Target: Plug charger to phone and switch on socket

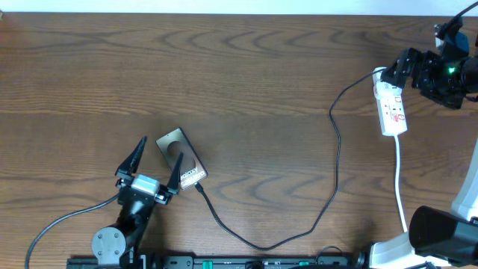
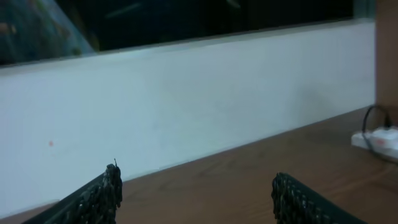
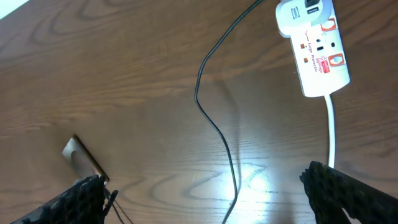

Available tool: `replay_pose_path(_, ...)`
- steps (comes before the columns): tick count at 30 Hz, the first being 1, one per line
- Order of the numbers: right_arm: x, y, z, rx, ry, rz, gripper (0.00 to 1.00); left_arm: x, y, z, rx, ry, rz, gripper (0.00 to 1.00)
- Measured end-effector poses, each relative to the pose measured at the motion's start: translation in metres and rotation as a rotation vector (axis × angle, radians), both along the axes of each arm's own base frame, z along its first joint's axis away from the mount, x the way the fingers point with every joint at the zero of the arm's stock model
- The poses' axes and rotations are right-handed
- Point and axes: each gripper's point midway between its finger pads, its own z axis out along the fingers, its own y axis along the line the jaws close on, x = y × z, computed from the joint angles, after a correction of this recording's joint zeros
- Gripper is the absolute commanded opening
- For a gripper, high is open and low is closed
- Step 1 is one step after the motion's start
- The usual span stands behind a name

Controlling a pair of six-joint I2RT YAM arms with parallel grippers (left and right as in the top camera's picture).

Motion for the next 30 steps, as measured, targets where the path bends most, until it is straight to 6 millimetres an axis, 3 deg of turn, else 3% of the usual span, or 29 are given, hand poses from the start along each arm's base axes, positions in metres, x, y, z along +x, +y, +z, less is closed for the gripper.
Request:
replay_pose_path(10,0.0,0.0,0.0,0.0,-0.001,0.0,0.99,0.009,0.011,-0.065,-0.011,0.274,0.055,0.76)
replay_pose_path(23,0.0,0.0,0.0,0.0,0.0,0.0,0.99,0.015,0.056,-0.073,-0.227,0.363,0.313,0.76)
replay_pose_path(30,0.0,0.0,0.0,0.0,0.0,0.0,0.99,0.015,0.064,-0.074,-0.252,0.365,0.357,0.76)
